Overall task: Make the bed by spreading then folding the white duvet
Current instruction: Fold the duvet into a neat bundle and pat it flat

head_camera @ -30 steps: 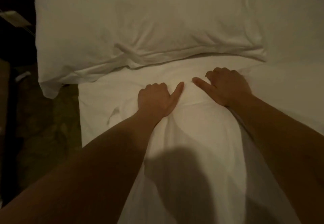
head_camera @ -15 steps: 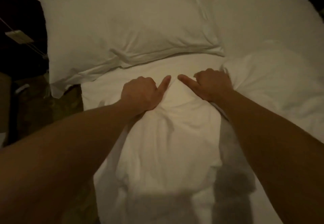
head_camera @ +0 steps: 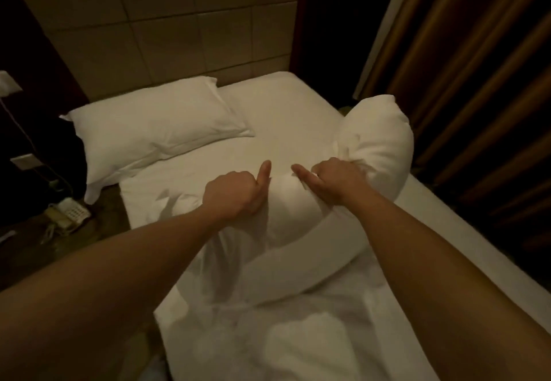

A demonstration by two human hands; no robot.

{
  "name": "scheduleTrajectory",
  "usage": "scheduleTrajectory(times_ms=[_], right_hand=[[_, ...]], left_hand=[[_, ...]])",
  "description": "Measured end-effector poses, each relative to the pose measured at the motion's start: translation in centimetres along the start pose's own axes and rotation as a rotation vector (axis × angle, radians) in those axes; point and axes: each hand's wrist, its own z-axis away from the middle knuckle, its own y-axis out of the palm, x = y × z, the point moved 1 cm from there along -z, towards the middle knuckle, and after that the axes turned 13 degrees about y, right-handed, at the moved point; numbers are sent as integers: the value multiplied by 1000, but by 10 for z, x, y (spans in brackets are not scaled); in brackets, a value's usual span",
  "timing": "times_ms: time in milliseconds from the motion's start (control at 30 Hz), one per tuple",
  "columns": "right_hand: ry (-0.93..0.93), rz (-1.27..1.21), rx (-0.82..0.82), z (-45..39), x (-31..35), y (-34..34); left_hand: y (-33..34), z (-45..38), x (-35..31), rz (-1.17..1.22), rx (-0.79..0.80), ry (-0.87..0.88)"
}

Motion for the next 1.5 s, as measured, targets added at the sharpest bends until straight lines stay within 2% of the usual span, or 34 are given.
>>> scheduleTrajectory(times_ms=[233, 300, 400, 467, 567, 667, 800, 833, 900, 967, 1067, 1100, 1133, 1200, 1300, 1367, 1500], right_hand=[[185, -150, -48, 161, -124, -20], [238, -167, -43, 201, -156, -6], [305, -181, -42, 257, -193, 28], [323, -142, -44, 289, -211, 53], [334, -72, -35, 329, -231, 89], [366, -61, -30, 362, -242, 123], [457, -114, 6, 389, -249, 156], [479, -125, 14, 394, -250, 162], [514, -154, 14, 400, -247, 170], [568, -190, 17, 401, -239, 171], [670, -186, 132, 393, -223, 169], [711, -172, 167, 388, -217, 170], [765, -184, 180, 383, -208, 167], [892, -279, 136, 373, -187, 159], [1072, -310, 71, 362, -147, 145], [1179, -321, 83, 359, -120, 142], [1351, -370, 48, 341, -76, 135]], left_hand=[[5, 120, -173, 90, 162, 229], [25, 150, -210, 53, 197, 249], [65, 195, -253, -35, 245, 411], [100, 221, -272, -49, 266, 510], [165, 253, -285, -11, 303, 519], [211, 283, -279, 55, 480, 492], [247, 310, -282, 88, 420, 551], [250, 313, -290, 132, 436, 519], [245, 303, -292, 310, 498, 395], [229, 283, -289, 467, 460, 399], [193, 214, -273, 433, 110, 603], [178, 186, -270, 385, 21, 700], [172, 156, -264, 299, 1, 797], [173, 103, -254, 120, 80, 918], [195, 47, -247, -79, 305, 1036], [206, 33, -256, -152, 412, 1140], [203, 24, -289, -196, 515, 1262]])
